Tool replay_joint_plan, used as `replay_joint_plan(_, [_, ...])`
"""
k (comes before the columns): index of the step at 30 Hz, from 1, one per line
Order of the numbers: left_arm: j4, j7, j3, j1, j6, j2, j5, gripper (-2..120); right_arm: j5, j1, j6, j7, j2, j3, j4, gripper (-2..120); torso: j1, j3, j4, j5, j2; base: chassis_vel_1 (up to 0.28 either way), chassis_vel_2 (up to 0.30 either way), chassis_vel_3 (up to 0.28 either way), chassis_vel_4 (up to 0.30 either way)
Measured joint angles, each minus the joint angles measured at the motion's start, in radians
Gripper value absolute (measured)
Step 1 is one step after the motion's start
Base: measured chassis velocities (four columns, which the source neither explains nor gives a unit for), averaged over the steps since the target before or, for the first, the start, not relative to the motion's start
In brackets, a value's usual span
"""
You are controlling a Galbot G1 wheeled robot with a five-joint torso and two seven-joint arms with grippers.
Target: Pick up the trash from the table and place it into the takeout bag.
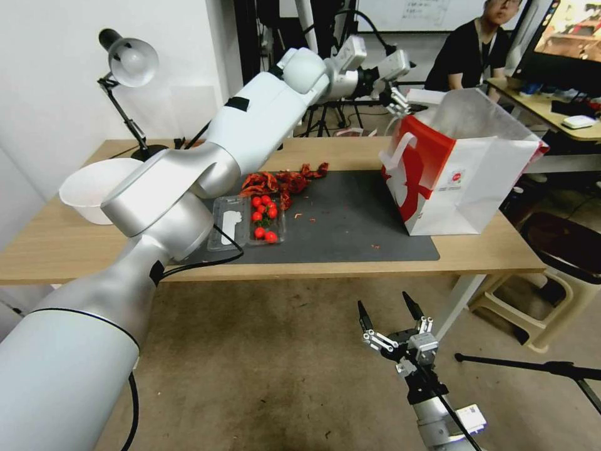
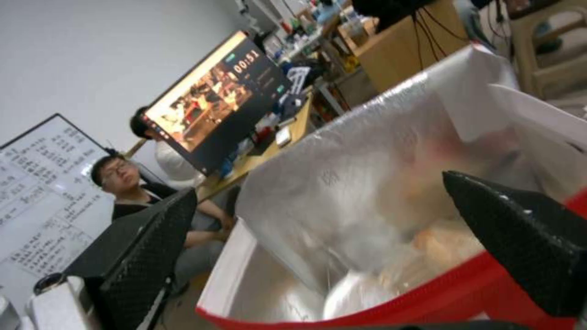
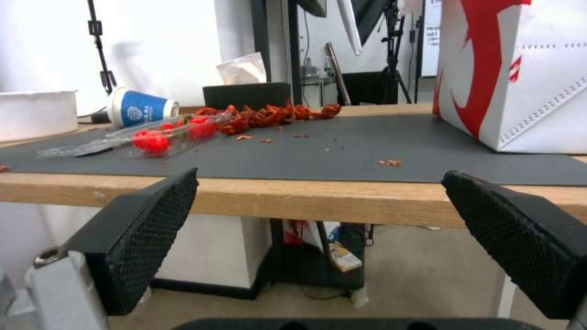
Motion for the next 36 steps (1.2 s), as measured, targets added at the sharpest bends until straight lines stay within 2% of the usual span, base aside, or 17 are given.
replay_joint_plan(5, [-0.055,-0.064,0.008,0.023,0.015,0.001,-0.026,100,0.001,0.003,-0.003,0.0,-0.003,-0.001,0.0,100,0.0,0.0,0.0005,0.0,0.0,0.0,0.0,0.0,0.0])
replay_joint_plan(8, [-0.224,-0.273,0.04,0.11,0.089,0.041,-0.092,100,0.002,-0.001,-0.003,0.0,-0.002,-0.001,-0.003,100,0.0,0.0,-0.0015,0.0004,0.0,0.0,0.0,0.0,0.0])
replay_joint_plan(9, [-0.261,-0.339,0.051,0.139,0.101,0.075,-0.095,100,0.002,-0.004,-0.003,0.0,-0.001,0.003,-0.005,100,0.0,0.0,-0.0003,0.0003,0.0,0.0,0.0,0.0,0.0])
replay_joint_plan(10, [-0.261,-0.339,0.051,0.139,0.101,0.075,-0.095,100,0.002,-0.004,-0.003,0.0,-0.001,0.003,-0.005,100,0.0,0.0,-0.0003,0.0003,0.0,0.0,0.0,0.0,0.0])
replay_joint_plan(11, [-0.29,-0.397,0.06,0.165,0.113,0.101,-0.102,100,0.002,-0.007,-0.003,0.0,-0.001,0.004,-0.007,100,0.0,0.0,0.0002,-0.0002,0.0,0.0,0.0,0.0,0.0])
replay_joint_plan(13, [-0.366,-0.616,0.059,0.232,0.132,0.153,-0.109,100,0.001,-0.005,-0.003,0.001,0.0,0.002,-0.013,100,0.0,0.0,0.0014,-0.0006,0.0,0.0,0.0,0.0,0.0])
replay_joint_plan(14, [-0.366,-0.616,0.059,0.232,0.132,0.153,-0.109,100,0.001,-0.005,-0.003,0.001,0.0,0.002,-0.013,100,0.0,0.0,0.0014,-0.0006,0.0,0.0,0.0,0.0,0.0])
replay_joint_plan(16, [-0.404,-0.701,0.044,0.266,0.144,0.166,-0.103,100,0.0,-0.005,-0.003,0.001,0.001,0.0,-0.014,100,0.0,0.0,0.0011,-0.0004,0.0,0.0,0.0,0.0,0.0])
replay_joint_plan(17, [-0.451,-0.791,0.032,0.299,0.162,0.177,-0.097,100,-0.002,-0.004,-0.004,0.001,0.002,-0.001,-0.015,100,0.0,0.0,0.0001,-0.0001,0.0,0.0,0.0,0.0,0.0])
replay_joint_plan(19, [-0.47,-0.83,0.03,0.311,0.174,0.179,-0.096,100,-0.002,-0.004,-0.004,0.001,0.002,-0.001,-0.015,100,0.0,0.0,0.0,-0.0002,0.0,0.0,0.0,0.0,0.0])
replay_joint_plan(21, [-0.538,-1.044,0.026,0.354,0.234,0.186,-0.064,100,-0.003,-0.004,-0.006,0.002,0.001,-0.001,-0.015,100,0.0,0.0,0.0,-0.0002,0.0,0.0,0.0,0.0,0.0])
replay_joint_plan(22, [-0.551,-1.107,0.025,0.366,0.249,0.187,-0.044,100,-0.003,-0.004,-0.006,0.003,0.001,-0.001,-0.015,100,0.0,0.0,0.0002,-0.0001,0.0,0.0,0.0,0.0,0.0])
replay_joint_plan(23, [-0.551,-1.107,0.025,0.366,0.249,0.187,-0.044,100,-0.003,-0.004,-0.006,0.003,0.001,-0.001,-0.015,100,0.0,0.0,0.0002,-0.0001,0.0,0.0,0.0,0.0,0.0])
replay_joint_plan(24, [-0.567,-1.214,0.023,0.386,0.27,0.186,0.003,100,-0.004,-0.005,-0.007,0.003,0.0,-0.001,-0.014,100,0.0,0.0,0.0004,-0.0001,0.0,0.0,0.0,0.0,0.0])
replay_joint_plan(26, [-0.594,-1.304,0.014,0.414,0.293,0.19,0.05,100,-0.004,-0.007,-0.007,0.003,-0.001,-0.001,-0.013,100,0.0,0.0,0.0002,-0.0001,0.0,0.0,0.0,0.0,0.0])
replay_joint_plan(30, [-0.652,-1.411,-0.012,0.466,0.335,0.213,0.091,100,-0.006,-0.015,-0.004,0.003,0.0,0.001,-0.012,100,0.0,0.0,-0.0001,-0.0001,0.0,0.0,0.0,0.0,0.0])
replay_joint_plan(36, [-0.751,-1.448,-0.051,0.553,0.349,0.289,0.095,100,-0.008,-0.024,0.001,0.003,0.0,0.001,-0.012,100,0.0,0.0,0.0003,-0.0002,0.0,0.0,0.0,0.0,0.0])
